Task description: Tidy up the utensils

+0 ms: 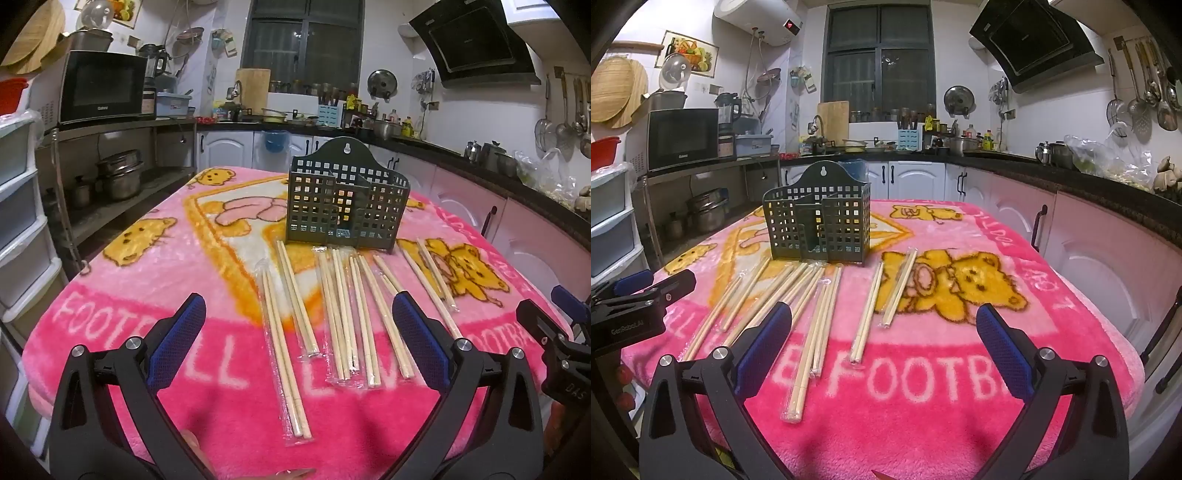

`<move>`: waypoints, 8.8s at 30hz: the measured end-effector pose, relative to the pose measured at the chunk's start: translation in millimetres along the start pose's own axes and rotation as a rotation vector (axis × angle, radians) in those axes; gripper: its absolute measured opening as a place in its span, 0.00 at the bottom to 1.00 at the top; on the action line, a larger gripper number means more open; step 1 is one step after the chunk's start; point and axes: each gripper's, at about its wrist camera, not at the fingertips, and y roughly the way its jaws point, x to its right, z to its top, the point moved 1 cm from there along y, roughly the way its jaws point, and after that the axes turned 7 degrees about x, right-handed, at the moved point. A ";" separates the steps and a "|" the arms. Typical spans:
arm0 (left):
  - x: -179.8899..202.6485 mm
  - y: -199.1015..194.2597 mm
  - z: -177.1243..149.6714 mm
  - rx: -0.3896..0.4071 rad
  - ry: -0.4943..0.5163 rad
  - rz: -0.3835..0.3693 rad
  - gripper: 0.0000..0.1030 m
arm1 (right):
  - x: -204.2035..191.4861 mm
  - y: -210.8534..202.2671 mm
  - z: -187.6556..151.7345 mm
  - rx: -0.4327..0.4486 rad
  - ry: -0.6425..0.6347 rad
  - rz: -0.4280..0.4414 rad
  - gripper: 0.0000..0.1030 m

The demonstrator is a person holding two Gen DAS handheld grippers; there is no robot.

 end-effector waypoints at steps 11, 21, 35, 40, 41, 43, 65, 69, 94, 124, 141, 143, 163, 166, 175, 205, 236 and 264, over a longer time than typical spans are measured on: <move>-0.1 -0.1 0.0 0.001 -0.002 -0.001 0.91 | 0.8 0.0 0.5 0.001 0.000 0.000 0.94; -0.1 0.0 0.0 0.002 -0.002 -0.001 0.91 | 1.1 0.0 0.7 0.001 -0.001 -0.001 0.94; -0.2 -0.3 0.0 0.004 -0.003 -0.003 0.91 | 1.2 0.4 1.2 0.002 -0.001 0.000 0.94; -0.1 -0.3 0.0 0.004 -0.002 -0.002 0.91 | 1.4 0.8 1.5 0.001 -0.001 0.000 0.94; 0.0 -0.2 0.0 0.004 -0.002 -0.003 0.91 | 1.6 0.8 1.6 0.001 0.000 0.001 0.94; -0.2 -0.3 0.0 0.005 -0.002 -0.003 0.91 | 1.6 0.9 1.8 0.002 -0.002 -0.001 0.94; -26.5 19.5 8.5 -0.074 -0.087 0.031 0.91 | -14.7 43.1 10.1 -0.134 -0.065 0.120 0.94; -35.0 25.8 14.8 -0.084 -0.103 0.036 0.91 | -17.8 55.6 14.8 -0.159 -0.078 0.145 0.94; -38.5 153.4 41.2 -0.330 -0.015 -0.059 0.89 | 5.2 166.0 44.4 -0.345 -0.032 0.177 0.80; -55.7 252.6 44.1 -0.549 0.016 -0.106 0.25 | 21.3 277.5 24.2 -0.618 0.034 0.269 0.28; -88.9 260.6 51.1 -0.548 -0.089 -0.147 0.05 | 27.8 273.6 28.9 -0.627 0.078 0.293 0.07; -90.5 255.7 56.4 -0.527 -0.087 -0.154 0.04 | 26.4 264.9 34.4 -0.602 0.078 0.304 0.07; -40.0 157.2 170.4 -0.161 -0.005 -0.292 0.02 | 10.6 176.2 158.1 -0.186 0.104 0.459 0.05; -32.5 149.6 186.4 -0.127 0.002 -0.313 0.02 | 11.1 169.4 177.9 -0.126 0.120 0.469 0.05; -19.4 146.5 228.3 -0.036 0.012 -0.309 0.02 | 11.9 165.5 225.9 0.019 0.137 0.470 0.05; 5.2 210.0 249.5 0.110 0.010 -0.176 0.02 | 3.4 251.7 230.4 0.199 0.085 0.280 0.05; -13.9 204.3 196.9 0.037 -0.039 -0.194 0.21 | 23.9 232.1 176.8 0.084 0.138 0.264 0.28; -30.0 152.9 153.5 -0.001 -0.066 -0.138 0.84 | 15.3 187.3 134.2 -0.037 0.067 0.275 0.50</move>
